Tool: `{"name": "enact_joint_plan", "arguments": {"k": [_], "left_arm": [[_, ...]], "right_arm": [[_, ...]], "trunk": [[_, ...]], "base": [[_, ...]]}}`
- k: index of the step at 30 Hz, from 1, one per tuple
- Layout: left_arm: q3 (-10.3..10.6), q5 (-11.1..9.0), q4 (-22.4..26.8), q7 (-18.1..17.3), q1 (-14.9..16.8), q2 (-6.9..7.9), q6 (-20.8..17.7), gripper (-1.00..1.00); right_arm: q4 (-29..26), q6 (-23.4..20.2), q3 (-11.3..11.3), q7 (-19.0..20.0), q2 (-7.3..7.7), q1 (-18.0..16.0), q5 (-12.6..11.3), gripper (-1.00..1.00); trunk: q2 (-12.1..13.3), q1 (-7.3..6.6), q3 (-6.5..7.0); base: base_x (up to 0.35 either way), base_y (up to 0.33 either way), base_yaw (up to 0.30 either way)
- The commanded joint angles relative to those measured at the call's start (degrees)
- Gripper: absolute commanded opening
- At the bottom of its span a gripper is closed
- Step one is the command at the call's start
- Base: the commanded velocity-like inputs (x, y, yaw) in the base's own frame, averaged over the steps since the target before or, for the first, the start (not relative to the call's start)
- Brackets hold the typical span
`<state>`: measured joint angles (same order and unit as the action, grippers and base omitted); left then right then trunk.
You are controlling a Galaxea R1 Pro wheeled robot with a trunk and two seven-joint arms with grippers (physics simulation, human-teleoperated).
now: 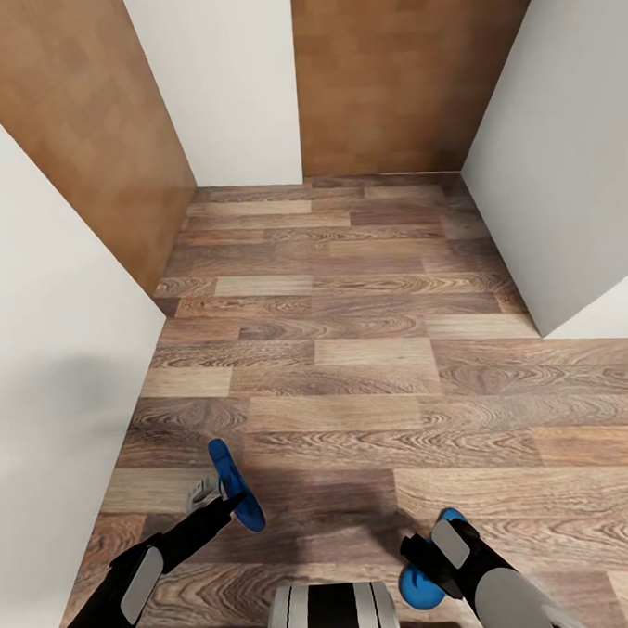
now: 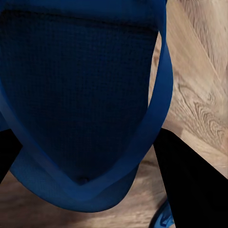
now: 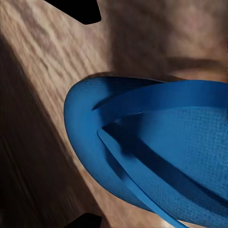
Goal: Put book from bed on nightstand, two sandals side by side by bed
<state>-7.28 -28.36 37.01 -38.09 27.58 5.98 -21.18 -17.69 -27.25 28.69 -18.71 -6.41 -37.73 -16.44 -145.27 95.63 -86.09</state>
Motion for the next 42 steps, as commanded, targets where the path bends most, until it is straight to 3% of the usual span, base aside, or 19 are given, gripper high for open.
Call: {"name": "enact_joint_plan", "arguments": {"k": [1,42], "left_arm": [[-0.10,-0.38,-0.01,-0.23,0.02,-0.01,-0.49,-1.00],[-0.10,-0.38,-0.01,-0.23,0.02,-0.01,-0.44,-1.00]], "right_arm": [[-0.15,-0.18,-0.04,-0.45,-0.04,0.01,-0.61,1.00],[-0.15,-0.18,-0.04,-0.45,-0.05,0.02,-0.61,1.00]], "trunk": [[-0.01,-0.01,-0.03],[-0.01,-0.01,-0.03]], "base": [[0.000,0.000,0.000],[0.017,-0.022,0.000]]}}
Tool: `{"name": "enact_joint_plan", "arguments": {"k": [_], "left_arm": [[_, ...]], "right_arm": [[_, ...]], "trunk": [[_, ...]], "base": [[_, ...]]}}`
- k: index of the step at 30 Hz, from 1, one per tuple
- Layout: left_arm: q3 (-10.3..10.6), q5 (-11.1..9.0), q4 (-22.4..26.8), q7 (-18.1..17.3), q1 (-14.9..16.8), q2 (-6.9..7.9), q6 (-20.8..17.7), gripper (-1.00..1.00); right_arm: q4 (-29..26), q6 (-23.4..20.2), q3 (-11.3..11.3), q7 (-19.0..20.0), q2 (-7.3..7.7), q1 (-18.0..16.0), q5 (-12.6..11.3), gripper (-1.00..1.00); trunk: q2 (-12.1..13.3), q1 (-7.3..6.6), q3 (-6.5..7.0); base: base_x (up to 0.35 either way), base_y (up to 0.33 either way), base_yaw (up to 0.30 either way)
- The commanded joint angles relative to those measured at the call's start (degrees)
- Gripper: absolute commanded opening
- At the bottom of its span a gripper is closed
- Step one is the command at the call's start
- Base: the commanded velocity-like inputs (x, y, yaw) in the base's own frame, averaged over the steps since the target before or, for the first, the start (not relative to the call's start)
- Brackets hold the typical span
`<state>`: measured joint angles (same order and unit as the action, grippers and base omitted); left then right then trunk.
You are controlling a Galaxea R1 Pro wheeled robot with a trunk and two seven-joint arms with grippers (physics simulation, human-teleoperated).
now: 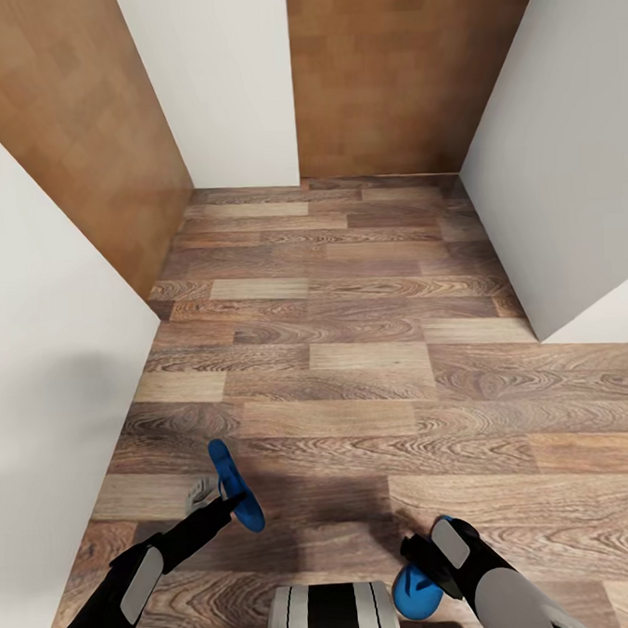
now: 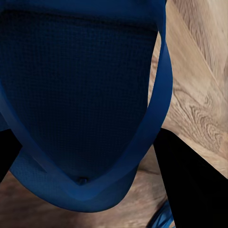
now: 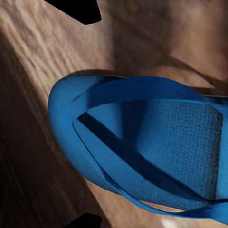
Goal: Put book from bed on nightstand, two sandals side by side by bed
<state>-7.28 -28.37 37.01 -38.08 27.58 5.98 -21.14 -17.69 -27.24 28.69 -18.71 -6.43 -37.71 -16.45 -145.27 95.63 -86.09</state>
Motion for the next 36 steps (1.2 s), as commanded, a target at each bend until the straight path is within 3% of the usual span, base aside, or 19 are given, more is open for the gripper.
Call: {"name": "enact_joint_plan", "arguments": {"k": [1,9,36], "left_arm": [[-0.10,-0.37,-0.01,-0.23,0.02,-0.01,-0.50,-1.00],[-0.10,-0.37,-0.01,-0.20,0.02,-0.01,-0.51,-1.00],[-0.09,-0.37,-0.01,-0.24,0.02,-0.01,-0.48,-1.00]], "right_arm": [[-0.15,-0.18,-0.04,-0.45,-0.01,0.00,-0.60,1.00],[-0.15,-0.18,-0.04,-0.45,-0.03,-0.01,-0.60,1.00],[-0.15,-0.18,-0.04,-0.45,-0.02,0.01,-0.60,1.00]], "trunk": [[-0.03,0.02,-0.26],[-0.13,0.22,-2.03],[-0.13,0.22,-2.03]], "base": [[0.000,0.000,0.000],[0.000,0.000,0.000],[0.017,0.000,0.000]]}}
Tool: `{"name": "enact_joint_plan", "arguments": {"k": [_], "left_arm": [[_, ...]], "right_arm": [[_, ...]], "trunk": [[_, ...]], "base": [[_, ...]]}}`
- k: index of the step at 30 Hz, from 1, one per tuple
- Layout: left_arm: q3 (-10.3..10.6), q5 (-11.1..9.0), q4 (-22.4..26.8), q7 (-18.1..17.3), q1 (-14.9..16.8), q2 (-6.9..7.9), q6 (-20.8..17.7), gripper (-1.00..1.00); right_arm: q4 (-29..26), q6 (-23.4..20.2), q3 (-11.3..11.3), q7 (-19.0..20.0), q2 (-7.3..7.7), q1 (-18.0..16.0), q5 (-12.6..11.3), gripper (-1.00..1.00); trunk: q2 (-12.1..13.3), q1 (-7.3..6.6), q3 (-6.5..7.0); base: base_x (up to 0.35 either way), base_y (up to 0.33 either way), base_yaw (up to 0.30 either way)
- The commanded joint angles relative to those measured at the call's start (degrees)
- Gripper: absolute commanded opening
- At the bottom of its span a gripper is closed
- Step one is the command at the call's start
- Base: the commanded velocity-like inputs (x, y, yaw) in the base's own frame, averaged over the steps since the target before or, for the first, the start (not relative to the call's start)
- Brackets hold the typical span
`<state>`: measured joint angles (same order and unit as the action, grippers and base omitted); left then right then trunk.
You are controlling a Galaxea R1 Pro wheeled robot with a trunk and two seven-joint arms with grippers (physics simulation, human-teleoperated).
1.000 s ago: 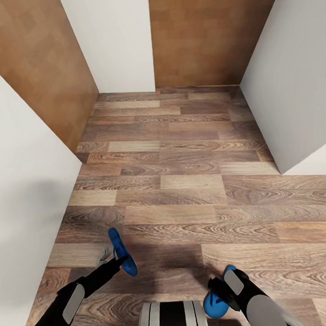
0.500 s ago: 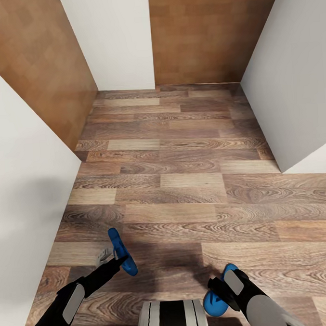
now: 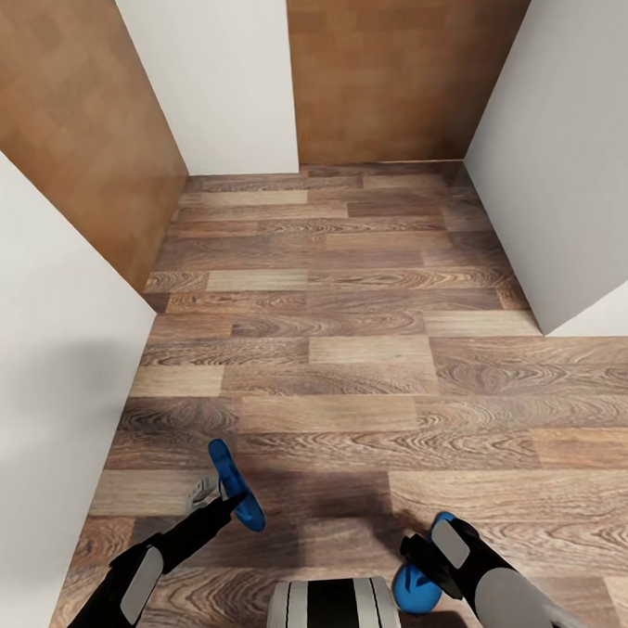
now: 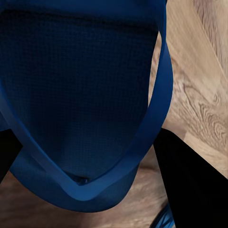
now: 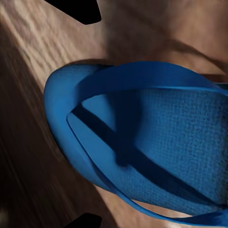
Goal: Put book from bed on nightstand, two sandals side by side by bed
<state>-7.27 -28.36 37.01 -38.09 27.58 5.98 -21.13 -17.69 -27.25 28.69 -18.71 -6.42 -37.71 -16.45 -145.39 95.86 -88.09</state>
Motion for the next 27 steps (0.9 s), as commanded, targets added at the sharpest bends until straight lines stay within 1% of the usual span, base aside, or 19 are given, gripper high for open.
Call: {"name": "enact_joint_plan", "arguments": {"k": [1,18,22,27], "left_arm": [[-0.11,-0.38,-0.01,-0.23,0.02,-0.01,-0.49,-1.00],[-0.08,-0.38,-0.01,-0.01,0.02,-0.01,-0.56,-1.00],[-0.08,-0.38,-0.01,0.02,0.02,-0.01,-0.57,-1.00],[-0.06,-0.38,-0.01,0.03,0.02,-0.01,-0.51,-1.00]], "right_arm": [[-0.15,-0.18,-0.04,-0.45,-0.05,0.01,-0.61,1.00],[-0.15,-0.18,-0.04,-0.45,-0.02,0.00,-0.61,1.00],[-0.15,-0.18,-0.04,-0.45,-0.04,-0.01,-0.61,1.00],[-0.15,-0.18,-0.04,-0.45,-0.05,0.01,-0.61,1.00]], "trunk": [[-0.01,-0.01,-0.03],[-0.01,-0.01,-0.03],[-0.07,0.09,-0.92],[-0.07,0.09,-0.92]], "base": [[0.003,0.000,0.000],[0.000,0.000,0.000],[0.000,0.000,0.000],[0.000,0.000,0.000]]}}
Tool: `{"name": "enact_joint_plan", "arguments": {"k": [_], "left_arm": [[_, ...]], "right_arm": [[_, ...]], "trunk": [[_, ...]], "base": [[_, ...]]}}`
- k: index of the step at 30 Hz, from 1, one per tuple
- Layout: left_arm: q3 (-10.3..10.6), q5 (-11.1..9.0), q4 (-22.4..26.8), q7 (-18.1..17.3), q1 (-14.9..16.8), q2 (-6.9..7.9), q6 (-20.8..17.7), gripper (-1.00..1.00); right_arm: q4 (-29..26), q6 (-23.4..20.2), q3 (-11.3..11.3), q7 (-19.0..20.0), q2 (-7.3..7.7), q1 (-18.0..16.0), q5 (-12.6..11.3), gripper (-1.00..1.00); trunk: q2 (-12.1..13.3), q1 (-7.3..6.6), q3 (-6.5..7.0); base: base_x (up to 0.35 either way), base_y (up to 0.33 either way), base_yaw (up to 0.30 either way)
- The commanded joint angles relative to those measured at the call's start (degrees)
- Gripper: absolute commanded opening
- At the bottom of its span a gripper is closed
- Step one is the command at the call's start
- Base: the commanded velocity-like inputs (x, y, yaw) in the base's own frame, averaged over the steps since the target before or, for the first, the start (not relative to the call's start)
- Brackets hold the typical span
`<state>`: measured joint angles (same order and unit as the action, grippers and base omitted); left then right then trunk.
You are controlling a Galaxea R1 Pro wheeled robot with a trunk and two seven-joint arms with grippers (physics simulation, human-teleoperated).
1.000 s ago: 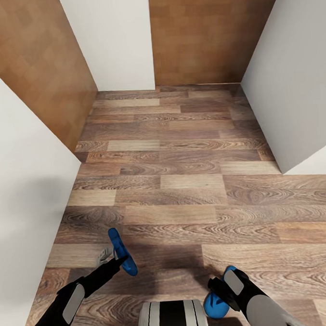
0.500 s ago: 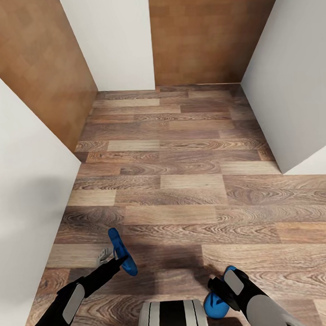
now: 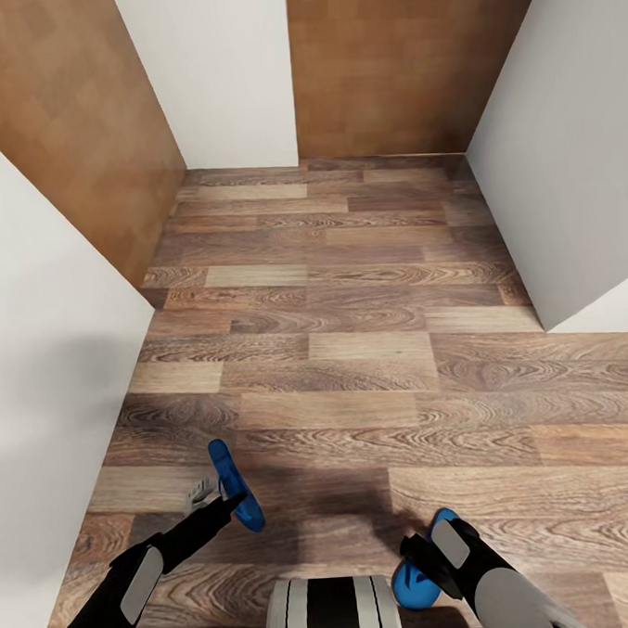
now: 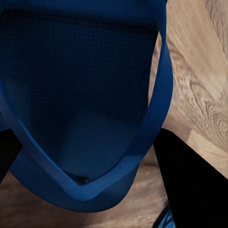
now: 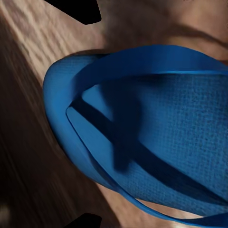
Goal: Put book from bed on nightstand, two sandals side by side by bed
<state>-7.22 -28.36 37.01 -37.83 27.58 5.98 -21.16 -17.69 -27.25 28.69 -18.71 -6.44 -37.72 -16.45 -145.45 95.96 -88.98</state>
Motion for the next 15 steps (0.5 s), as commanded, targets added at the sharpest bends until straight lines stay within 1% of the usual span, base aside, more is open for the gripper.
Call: {"name": "enact_joint_plan", "arguments": {"k": [1,9,11,15], "left_arm": [[-0.11,-0.38,0.00,-0.24,0.02,-0.01,-0.48,-1.00],[-0.10,-0.38,0.00,-0.31,0.02,-0.01,-0.47,-1.00],[-0.13,-0.38,0.00,-0.31,0.02,-0.01,-0.53,-1.00],[-0.15,-0.38,0.00,-0.37,0.02,-0.01,-0.52,-1.00]], "right_arm": [[-0.15,-0.18,-0.04,-0.45,-0.03,0.01,-0.60,1.00],[-0.15,-0.18,-0.04,-0.45,-0.05,0.01,-0.60,1.00],[-0.15,-0.18,-0.04,-0.45,-0.03,0.01,-0.60,1.00],[-0.15,-0.18,-0.04,-0.45,-0.06,0.01,-0.63,1.00]], "trunk": [[-0.01,-0.01,-0.03],[-0.01,-0.01,-0.03],[-0.04,0.04,-0.48],[-0.04,0.04,-0.48]], "base": [[0.000,0.000,0.000],[0.000,0.000,0.000],[0.000,0.000,0.000],[0.000,0.000,0.000]]}}
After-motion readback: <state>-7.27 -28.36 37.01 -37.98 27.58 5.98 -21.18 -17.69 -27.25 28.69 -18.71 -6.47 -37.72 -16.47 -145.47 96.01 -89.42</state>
